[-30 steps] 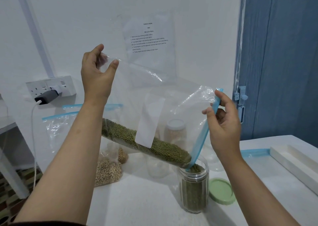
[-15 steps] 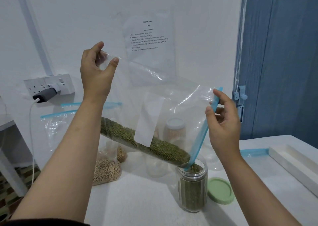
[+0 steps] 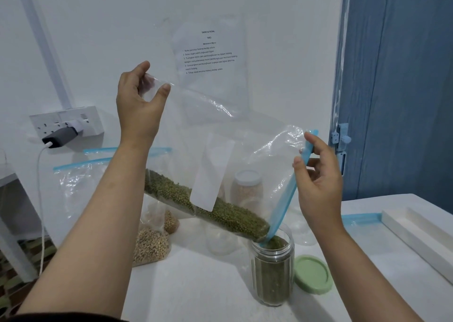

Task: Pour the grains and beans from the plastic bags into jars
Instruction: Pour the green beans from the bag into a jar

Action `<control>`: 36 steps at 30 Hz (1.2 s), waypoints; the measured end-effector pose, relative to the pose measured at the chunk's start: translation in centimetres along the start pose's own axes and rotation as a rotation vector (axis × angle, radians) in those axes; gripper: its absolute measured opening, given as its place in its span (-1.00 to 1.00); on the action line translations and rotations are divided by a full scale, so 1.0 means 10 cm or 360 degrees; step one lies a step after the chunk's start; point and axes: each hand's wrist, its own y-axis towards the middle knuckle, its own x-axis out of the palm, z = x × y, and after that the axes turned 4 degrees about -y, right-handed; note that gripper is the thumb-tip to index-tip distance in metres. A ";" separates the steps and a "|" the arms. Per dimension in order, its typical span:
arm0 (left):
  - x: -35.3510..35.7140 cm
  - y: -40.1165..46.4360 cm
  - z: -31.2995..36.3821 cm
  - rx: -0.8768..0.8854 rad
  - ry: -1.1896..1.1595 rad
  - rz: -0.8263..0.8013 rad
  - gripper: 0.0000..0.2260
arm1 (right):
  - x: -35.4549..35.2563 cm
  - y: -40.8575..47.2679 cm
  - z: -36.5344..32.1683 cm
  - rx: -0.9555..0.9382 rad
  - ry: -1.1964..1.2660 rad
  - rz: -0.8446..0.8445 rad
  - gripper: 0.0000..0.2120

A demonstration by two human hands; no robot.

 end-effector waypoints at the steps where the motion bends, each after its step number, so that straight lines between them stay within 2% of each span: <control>1: 0.00 0.00 0.00 -0.0003 0.0000 0.0002 -0.55 | 0.00 0.00 0.00 0.0006 0.0005 0.0000 -0.63; 36: -0.05 -0.01 0.09 0.0015 0.0029 0.0014 -0.55 | -0.03 -0.03 -0.08 -0.0025 0.0010 -0.0002 -0.64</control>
